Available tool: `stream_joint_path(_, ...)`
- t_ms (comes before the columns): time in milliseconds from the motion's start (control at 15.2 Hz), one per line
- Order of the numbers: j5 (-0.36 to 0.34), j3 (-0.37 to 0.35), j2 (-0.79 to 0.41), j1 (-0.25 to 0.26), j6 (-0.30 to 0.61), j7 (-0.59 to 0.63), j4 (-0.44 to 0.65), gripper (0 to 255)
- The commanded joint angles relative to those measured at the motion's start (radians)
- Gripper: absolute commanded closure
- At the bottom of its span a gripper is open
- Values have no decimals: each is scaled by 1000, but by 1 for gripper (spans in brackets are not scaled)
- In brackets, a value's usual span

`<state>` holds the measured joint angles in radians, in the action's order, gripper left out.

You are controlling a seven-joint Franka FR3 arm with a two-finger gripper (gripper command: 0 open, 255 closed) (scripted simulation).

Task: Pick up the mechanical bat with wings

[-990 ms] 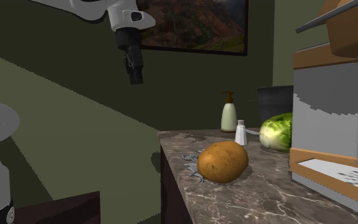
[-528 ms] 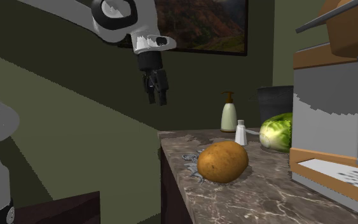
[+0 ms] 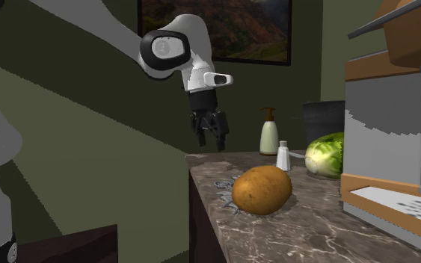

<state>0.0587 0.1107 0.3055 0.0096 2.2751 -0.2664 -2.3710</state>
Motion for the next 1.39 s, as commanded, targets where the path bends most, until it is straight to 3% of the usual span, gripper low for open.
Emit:
stream_joint_path(0,9,11,-75,5,58,-36,22,0)
stream_joint_path(330,50,34,-266,11,172,-136,106,0)
stream_joint_path(990,80,32,-327,12,273,-163,65,0)
stream_joint_path(1056,80,32,-326,12,273,-162,65,255)
stream_joint_path(1320,81,32,-329,12,276,-164,64,255)
